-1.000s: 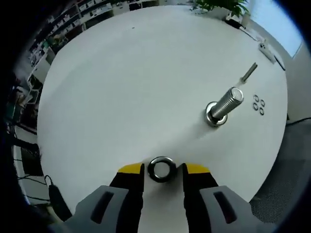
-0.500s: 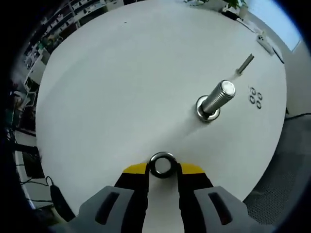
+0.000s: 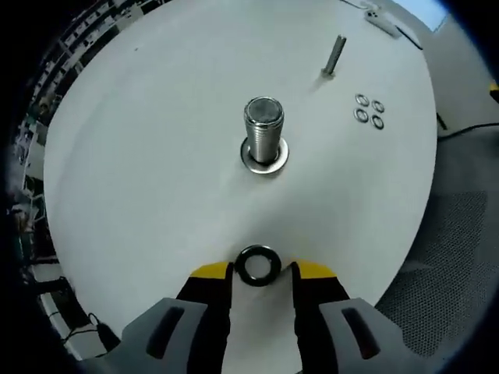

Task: Place the washer onto the threaded stud by aligning its center hole with the stud, sliding it down to the base, and recovering from edge contact or off-axis alignment until the washer reaches the visible bottom stop.

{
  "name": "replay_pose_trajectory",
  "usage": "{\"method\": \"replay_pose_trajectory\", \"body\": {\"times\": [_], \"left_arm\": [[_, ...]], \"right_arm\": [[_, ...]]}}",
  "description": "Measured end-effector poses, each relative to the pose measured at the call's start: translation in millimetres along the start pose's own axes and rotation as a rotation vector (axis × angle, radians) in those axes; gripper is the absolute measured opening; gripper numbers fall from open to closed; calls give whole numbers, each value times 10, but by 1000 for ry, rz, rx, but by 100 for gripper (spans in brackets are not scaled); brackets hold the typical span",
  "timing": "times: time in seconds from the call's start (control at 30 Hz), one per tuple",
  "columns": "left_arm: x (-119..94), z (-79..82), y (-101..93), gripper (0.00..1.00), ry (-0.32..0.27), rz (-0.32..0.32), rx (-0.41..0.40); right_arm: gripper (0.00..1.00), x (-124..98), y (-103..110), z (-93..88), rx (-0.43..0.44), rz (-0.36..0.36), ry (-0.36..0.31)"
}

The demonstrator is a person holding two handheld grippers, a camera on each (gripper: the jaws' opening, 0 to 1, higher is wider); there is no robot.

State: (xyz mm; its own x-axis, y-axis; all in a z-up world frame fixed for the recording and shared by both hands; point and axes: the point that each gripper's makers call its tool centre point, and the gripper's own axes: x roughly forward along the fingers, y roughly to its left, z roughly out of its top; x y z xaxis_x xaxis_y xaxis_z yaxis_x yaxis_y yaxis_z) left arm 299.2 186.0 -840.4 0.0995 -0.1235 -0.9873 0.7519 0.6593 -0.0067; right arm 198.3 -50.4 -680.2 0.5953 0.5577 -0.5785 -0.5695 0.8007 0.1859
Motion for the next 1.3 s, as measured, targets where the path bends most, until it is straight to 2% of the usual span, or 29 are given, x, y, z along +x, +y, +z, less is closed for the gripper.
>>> {"method": "replay_pose_trajectory", "body": {"times": [0.13, 0.23, 0.4, 0.77, 0.83, 0.87, 0.97, 1.07, 1.3], "left_arm": [[-3, 8, -2, 28, 6, 5, -13], [-11, 16, 30, 21, -2, 17, -47], [-4, 4, 11, 19, 10, 27, -44], [-83, 18, -96, 19, -17, 44, -65], [-92, 53, -138, 19, -25, 24, -94], [-117, 122, -147, 18, -52, 29, -85], [-175, 222, -166, 18, -67, 29, -51], [-192, 272, -109, 18, -77, 38, -39], [-377, 404, -27, 18, -121, 43, -44]], "right_arm": [[27, -2, 5, 4, -1, 2, -4], [27, -1, 6, 9, -1, 3, -6], [27, 0, 9, 11, -3, 5, -7], [27, -14, -7, 34, 6, -2, -21], [27, -15, -14, 38, 7, -3, -23], [27, -16, -16, 39, 8, -4, -24], [27, -21, -23, 48, 12, -7, -30], [27, -17, -22, 50, 10, -6, -29], [27, -13, -14, 42, 8, -2, -25]]}}
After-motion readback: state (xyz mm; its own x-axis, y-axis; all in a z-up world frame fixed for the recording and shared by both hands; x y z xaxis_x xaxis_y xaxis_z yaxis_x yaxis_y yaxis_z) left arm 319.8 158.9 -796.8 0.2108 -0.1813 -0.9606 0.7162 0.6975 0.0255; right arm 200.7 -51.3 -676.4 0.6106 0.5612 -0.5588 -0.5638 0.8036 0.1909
